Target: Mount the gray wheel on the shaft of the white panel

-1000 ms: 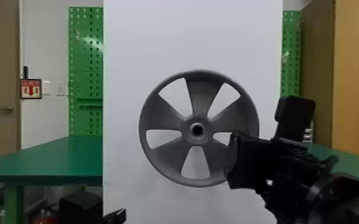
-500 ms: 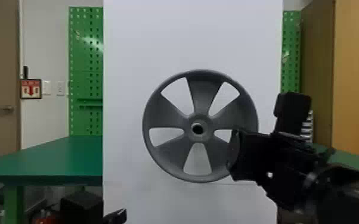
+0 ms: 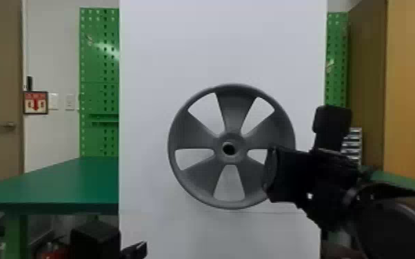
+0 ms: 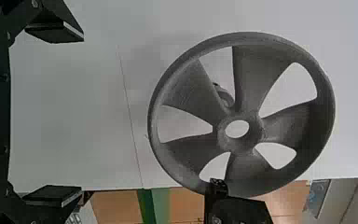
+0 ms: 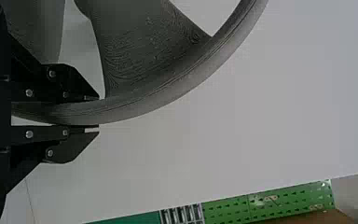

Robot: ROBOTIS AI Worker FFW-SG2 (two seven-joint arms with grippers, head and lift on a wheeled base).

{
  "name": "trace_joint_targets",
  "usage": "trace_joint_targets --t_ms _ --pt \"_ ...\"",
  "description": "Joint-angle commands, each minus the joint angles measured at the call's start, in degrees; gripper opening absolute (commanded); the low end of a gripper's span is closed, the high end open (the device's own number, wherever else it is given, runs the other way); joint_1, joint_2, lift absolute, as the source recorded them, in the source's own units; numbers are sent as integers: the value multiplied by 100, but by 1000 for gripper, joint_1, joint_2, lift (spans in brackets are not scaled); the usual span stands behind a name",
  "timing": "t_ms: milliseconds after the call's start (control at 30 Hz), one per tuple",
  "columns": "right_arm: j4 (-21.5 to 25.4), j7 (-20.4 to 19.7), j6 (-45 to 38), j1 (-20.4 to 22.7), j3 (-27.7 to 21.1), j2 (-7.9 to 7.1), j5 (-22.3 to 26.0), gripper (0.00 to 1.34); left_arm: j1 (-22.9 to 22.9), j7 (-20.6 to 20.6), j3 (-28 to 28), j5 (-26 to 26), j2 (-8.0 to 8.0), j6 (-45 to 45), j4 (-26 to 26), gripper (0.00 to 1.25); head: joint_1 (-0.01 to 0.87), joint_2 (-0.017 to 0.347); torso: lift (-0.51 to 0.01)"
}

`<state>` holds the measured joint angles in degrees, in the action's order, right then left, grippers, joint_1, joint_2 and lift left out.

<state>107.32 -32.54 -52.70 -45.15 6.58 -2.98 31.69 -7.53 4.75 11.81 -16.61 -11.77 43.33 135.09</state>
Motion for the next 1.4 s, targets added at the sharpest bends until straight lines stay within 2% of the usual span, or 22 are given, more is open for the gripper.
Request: trace_joint_targets --t_ms 0,900,1367 --pt "-132 46 5 -73 10 -1 -23 14 -12 0 6 0 -10 0 0 1118 34 34 -489" --pt "-712 494 216 -275 168 -27 -568 14 -29 0 15 -9 -27 0 0 1118 34 35 -489" --pt "-835 547 304 -319 168 -9 -594 14 -56 0 15 -18 -45 0 -9 1118 34 35 -489"
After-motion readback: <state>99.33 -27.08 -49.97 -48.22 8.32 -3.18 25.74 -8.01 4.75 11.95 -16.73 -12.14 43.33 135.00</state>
